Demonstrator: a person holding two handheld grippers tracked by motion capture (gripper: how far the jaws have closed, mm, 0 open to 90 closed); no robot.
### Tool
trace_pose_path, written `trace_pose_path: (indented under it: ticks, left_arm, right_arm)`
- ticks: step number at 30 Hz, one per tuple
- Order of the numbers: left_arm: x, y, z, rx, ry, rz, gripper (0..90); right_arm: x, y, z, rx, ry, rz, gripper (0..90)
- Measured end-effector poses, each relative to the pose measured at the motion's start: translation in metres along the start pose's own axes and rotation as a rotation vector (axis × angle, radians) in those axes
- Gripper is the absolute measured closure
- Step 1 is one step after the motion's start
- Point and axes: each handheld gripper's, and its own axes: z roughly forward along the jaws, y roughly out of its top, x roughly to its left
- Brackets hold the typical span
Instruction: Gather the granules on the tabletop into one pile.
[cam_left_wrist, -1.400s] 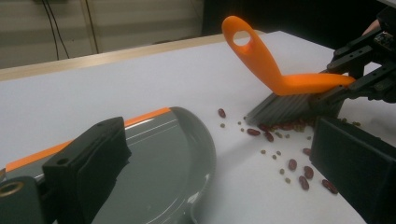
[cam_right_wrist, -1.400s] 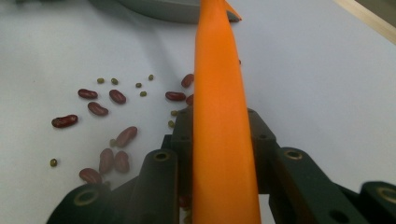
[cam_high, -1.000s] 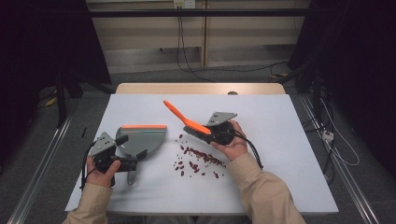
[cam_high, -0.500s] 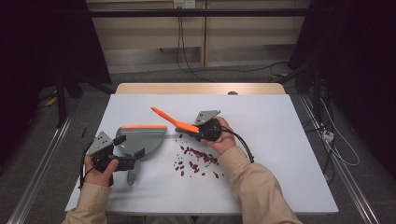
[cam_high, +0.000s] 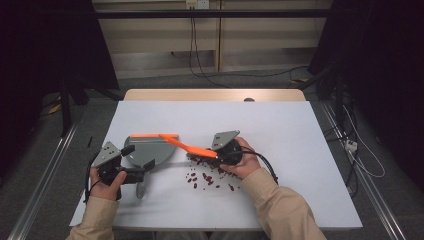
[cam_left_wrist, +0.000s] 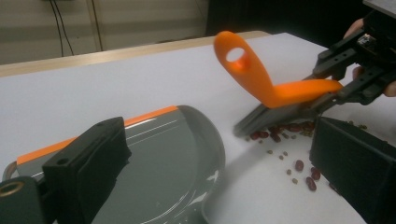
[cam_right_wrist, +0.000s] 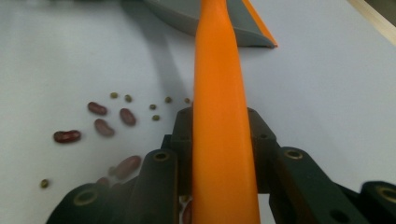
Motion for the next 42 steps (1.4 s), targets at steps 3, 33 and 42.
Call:
trace_pose_path:
  ticks: [3,33,42]
  left_arm:
    - [-0.001,0.000,0.000,0.000,0.000,0.002,4.1]
    - [-0.003,0.000,0.002,0.006,-0.015,0.010,4.1]
    - [-0.003,-0.001,0.000,-0.001,-0.020,0.004,4.1]
  right_arm:
    - [0.007,-0.002,-0.004,0.002,0.007,-0.006,71.4]
    - [0.026,0.018,-0.032,-0.213,-0.178,0.400,71.6]
    - [0.054,0.028,-0.016,-0.264,-0.189,0.578,71.6]
